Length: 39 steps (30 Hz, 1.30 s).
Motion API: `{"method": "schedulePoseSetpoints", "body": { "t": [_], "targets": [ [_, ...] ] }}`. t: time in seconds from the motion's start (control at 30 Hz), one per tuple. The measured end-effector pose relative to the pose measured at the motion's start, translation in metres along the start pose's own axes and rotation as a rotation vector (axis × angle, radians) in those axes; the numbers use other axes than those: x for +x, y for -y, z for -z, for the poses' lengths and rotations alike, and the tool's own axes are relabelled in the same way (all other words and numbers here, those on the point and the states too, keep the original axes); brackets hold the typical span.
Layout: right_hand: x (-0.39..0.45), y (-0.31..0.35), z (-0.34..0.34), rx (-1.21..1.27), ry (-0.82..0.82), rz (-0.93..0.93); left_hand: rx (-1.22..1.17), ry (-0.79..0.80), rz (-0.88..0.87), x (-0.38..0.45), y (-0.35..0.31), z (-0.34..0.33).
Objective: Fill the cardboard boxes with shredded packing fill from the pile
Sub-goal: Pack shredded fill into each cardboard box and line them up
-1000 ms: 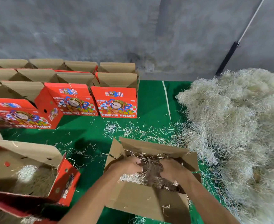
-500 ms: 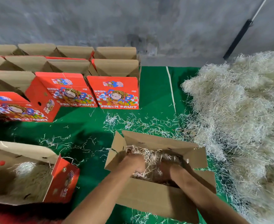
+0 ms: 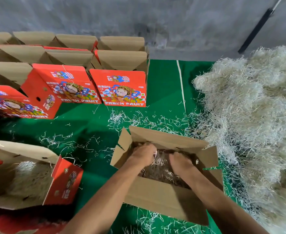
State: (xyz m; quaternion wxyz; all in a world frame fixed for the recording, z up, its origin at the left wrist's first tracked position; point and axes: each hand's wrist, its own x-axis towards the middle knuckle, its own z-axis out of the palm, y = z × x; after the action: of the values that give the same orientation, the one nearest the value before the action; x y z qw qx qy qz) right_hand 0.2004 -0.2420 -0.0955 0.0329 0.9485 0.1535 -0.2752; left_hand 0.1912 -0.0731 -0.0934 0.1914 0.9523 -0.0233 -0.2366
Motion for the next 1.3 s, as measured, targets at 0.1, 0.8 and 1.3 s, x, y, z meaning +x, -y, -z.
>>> {"method": "schedulePoseSetpoints", "body": {
  "t": [0.1, 0.8, 1.3],
  "targets": [
    [0.004, 0.004, -0.024, -0.060, 0.209, 0.034, 0.121, 0.231, -0.068, 0.001, -0.004, -0.014],
    [0.009, 0.024, -0.042, -0.070, 0.168, 0.204, 0.383, 0.253, 0.157, -0.004, 0.016, -0.036],
    [-0.004, 0.003, -0.051, -0.122, 0.437, -0.003, 0.371, 0.490, 0.212, -0.020, 0.010, -0.046]
  ]
}}
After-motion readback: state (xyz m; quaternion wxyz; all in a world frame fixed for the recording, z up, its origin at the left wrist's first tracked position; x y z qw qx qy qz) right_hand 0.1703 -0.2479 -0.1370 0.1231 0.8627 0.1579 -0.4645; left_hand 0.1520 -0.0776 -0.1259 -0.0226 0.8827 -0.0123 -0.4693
